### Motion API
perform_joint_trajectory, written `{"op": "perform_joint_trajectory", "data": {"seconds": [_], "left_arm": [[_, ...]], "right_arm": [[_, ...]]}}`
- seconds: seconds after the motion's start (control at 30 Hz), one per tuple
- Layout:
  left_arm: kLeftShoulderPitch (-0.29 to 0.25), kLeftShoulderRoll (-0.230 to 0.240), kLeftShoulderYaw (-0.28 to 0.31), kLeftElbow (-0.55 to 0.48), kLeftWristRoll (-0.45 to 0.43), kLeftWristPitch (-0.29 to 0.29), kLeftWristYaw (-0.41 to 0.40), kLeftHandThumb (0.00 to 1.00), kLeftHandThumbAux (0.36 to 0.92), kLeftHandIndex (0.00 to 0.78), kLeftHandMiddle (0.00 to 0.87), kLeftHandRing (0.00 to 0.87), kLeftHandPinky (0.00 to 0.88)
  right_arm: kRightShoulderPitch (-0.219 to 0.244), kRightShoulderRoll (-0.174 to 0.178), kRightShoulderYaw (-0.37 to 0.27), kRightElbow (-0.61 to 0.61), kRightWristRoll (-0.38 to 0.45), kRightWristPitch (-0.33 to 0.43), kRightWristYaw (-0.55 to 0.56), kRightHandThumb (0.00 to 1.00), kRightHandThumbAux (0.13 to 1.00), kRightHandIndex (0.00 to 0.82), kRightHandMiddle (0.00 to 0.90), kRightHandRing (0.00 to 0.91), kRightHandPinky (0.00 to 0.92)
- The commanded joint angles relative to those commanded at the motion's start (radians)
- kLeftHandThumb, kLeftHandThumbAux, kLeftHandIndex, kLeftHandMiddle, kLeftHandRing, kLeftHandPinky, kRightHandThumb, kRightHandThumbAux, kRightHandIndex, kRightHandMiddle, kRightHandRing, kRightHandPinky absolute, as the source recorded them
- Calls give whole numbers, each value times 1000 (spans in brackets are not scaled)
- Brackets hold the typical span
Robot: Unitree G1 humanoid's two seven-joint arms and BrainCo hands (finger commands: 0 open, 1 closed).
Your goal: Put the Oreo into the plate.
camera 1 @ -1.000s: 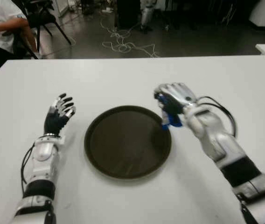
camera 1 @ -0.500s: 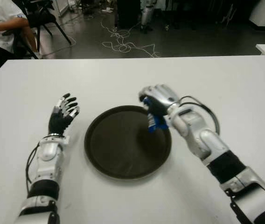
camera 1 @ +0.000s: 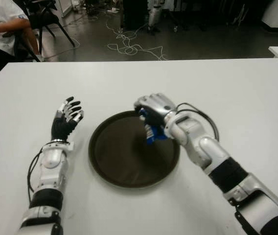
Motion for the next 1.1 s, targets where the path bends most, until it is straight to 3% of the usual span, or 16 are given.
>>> {"op": "perform_joint_trajectory", "data": {"seconds": [0.13,0.5,0.63,0.77,0.83,0.9,0.93,1.0,1.1], "left_arm": [[3,-2,2,-11,-7,10,-4,118,718,130,210,189,150],[16,-4,2,-40,-12,29,-6,107,727,132,208,188,156],[19,0,2,-39,-16,17,-15,115,722,134,210,189,158],[18,2,2,-36,-18,14,-21,114,709,136,210,189,151],[18,3,2,-36,-20,16,-27,112,705,138,211,190,153],[18,4,2,-37,-20,18,-30,120,701,136,212,191,153],[18,4,2,-37,-20,18,-31,122,702,135,213,191,153],[19,4,2,-37,-20,17,-33,133,701,133,214,190,154],[19,4,3,-36,-20,14,-35,143,697,132,216,191,161]], "right_arm": [[-3,1,9,5,-2,-13,6,692,734,423,557,555,606],[2,-4,20,4,-13,-24,4,689,735,424,613,651,679],[2,-2,10,24,-3,-32,-26,689,734,424,612,643,658],[3,-3,5,42,3,-44,-51,685,737,418,521,531,526],[4,-6,5,44,3,-50,-59,678,740,409,434,441,439],[4,-9,6,46,3,-54,-64,671,744,400,289,293,289],[4,-10,6,48,3,-56,-65,577,761,338,256,259,252],[1,-11,9,53,-2,-51,-60,270,805,159,140,137,133],[-5,-11,13,61,-7,-43,-51,100,797,53,52,48,49]]}}
